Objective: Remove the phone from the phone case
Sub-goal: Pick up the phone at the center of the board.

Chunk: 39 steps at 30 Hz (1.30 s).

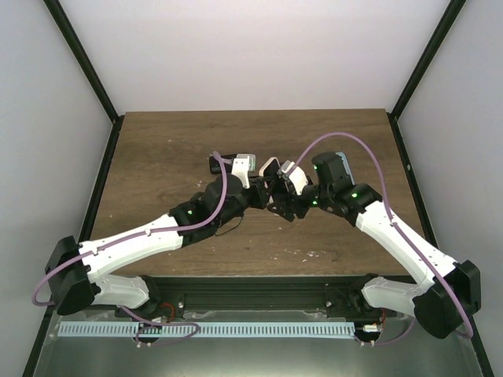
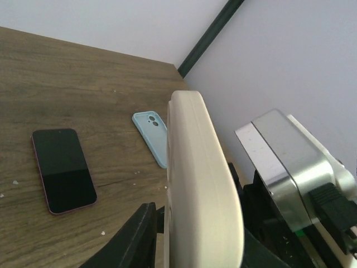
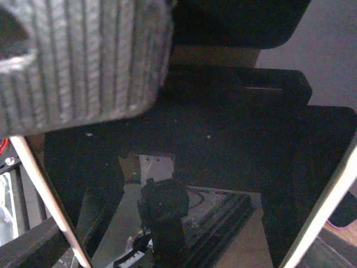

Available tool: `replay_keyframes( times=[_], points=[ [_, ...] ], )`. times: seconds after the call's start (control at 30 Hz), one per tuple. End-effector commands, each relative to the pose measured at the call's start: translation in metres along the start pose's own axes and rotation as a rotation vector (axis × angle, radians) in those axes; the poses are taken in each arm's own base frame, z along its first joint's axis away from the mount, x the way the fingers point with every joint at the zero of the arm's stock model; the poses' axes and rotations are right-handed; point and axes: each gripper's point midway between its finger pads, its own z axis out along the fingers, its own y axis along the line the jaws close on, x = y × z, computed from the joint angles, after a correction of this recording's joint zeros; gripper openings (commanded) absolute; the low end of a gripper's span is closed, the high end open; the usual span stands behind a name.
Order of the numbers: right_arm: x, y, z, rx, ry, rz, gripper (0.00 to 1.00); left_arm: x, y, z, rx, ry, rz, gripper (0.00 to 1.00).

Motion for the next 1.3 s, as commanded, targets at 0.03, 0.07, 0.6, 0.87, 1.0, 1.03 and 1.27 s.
replay_keyframes(
  times=[0.03,0.07,0.6,0.87,1.0,1.03,1.27],
  points=[
    [-0.016,0.000,-0.008,0.031,-0.056,-0.050,0.58,-0.009,-0.008,0.004,0.034,-0.012,-0.024,0.17],
    [-0.015,0.000,-0.008,0.031,-0.056,-0.049,0.58,-0.009,-0.008,0.004,0.038,-0.010,-0.023,0.14],
    [0.000,0.062,-0.033,-0.246,-0.094,-0.174,1.00,0.002,0.000,-0.096,0.406,0.112,0.243,0.00],
    [0.023,0.099,-0.041,-0.482,-0.063,-0.265,0.81,0.012,-0.015,-0.146,0.633,0.147,0.261,0.00],
    [0.026,0.105,-0.041,-0.537,-0.045,-0.288,0.67,0.018,-0.027,-0.153,0.734,0.181,0.251,0.00],
    [0.023,0.108,-0.043,-0.553,-0.056,-0.299,0.65,0.019,-0.028,-0.154,0.750,0.185,0.246,0.00],
    [0.020,0.137,-0.043,-0.610,-0.053,-0.421,0.55,0.015,-0.032,-0.151,0.780,0.162,0.236,0.00]
  ],
)
